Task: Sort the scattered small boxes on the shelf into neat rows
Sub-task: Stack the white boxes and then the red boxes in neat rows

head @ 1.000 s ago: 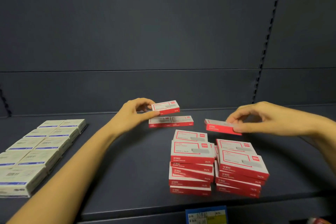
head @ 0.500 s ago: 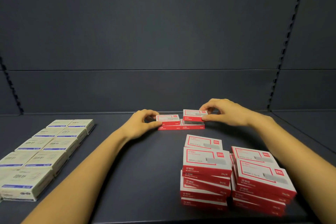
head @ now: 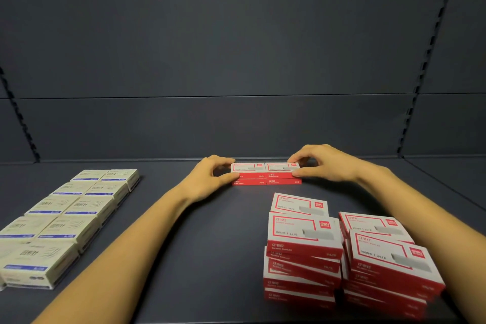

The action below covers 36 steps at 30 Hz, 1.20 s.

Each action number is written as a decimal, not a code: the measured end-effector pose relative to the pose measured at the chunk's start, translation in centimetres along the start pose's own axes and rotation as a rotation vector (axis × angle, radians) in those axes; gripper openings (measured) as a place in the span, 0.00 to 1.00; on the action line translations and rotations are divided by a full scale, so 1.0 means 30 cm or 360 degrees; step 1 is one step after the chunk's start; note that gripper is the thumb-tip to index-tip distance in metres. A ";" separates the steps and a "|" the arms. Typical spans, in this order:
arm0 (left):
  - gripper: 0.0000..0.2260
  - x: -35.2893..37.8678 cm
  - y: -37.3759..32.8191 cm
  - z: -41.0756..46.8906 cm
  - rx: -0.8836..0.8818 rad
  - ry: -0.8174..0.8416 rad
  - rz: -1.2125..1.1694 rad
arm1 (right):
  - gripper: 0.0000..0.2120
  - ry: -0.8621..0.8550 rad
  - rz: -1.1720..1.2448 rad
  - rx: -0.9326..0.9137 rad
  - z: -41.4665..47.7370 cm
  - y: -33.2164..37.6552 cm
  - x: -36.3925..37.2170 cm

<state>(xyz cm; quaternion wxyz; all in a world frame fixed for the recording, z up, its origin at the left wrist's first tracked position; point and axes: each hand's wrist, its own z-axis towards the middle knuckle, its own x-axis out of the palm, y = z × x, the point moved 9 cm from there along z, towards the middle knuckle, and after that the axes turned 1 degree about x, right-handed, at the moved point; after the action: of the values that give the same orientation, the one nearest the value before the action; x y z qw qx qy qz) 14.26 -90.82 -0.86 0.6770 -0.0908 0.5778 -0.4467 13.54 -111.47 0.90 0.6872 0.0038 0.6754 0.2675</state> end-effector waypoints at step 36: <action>0.11 -0.025 -0.438 -0.324 0.0491 0.0334 -0.0277 | 0.17 0.0154 -0.0074 -0.0121 -0.366 0.235 -0.075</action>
<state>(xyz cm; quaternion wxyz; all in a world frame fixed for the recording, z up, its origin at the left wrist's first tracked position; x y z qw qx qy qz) -0.65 -94.14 4.99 0.5779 0.0112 0.5598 -0.5937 0.88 -110.19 4.60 0.6593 -0.0511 0.6972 0.2768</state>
